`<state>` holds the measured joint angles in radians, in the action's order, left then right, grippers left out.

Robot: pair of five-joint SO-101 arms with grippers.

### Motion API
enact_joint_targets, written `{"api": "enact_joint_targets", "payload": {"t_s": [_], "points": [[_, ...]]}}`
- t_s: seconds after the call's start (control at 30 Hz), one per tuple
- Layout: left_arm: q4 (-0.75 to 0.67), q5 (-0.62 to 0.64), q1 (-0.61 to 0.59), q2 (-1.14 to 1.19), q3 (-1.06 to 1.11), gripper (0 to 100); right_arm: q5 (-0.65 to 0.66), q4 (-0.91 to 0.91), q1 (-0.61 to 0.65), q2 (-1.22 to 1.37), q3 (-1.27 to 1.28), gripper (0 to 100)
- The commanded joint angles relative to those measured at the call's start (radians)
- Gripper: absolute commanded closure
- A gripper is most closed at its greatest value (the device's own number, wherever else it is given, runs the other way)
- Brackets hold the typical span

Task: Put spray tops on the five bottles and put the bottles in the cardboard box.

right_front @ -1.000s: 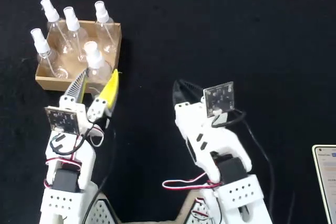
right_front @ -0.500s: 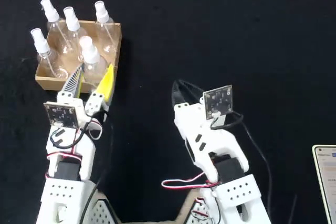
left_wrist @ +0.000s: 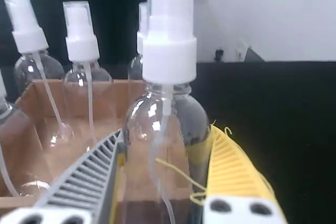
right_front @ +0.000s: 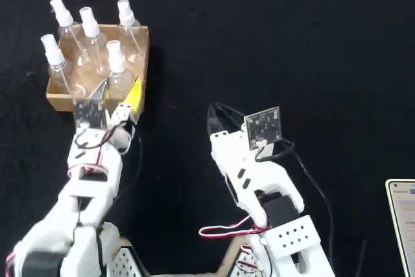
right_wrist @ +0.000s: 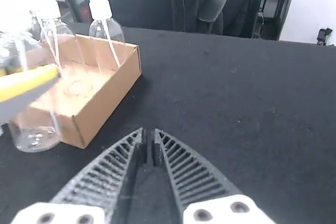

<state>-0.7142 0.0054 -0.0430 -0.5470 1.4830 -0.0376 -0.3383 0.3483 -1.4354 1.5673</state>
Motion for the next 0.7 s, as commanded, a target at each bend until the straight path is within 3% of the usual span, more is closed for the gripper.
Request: {"api": "enact_joint_targets", "payload": {"t_s": [0.0, 0.2, 0.53, 0.67], "points": [[-0.025, 0.002, -0.010, 0.091, -0.131, 89, 0.008, 0.032, 0.009, -0.016, -0.004, 98.3], [-0.025, -0.006, -0.002, 0.051, -0.102, 89, 0.008, 0.032, 0.009, -0.016, -0.004, 98.3], [-0.017, -0.006, -0.008, -0.258, -0.033, 89, 0.008, 0.032, 0.008, -0.018, 0.012, 98.3], [-0.015, -0.006, 0.005, -0.281, -0.070, 89, 0.009, 0.032, 0.006, -0.018, 0.013, 98.3]]}}
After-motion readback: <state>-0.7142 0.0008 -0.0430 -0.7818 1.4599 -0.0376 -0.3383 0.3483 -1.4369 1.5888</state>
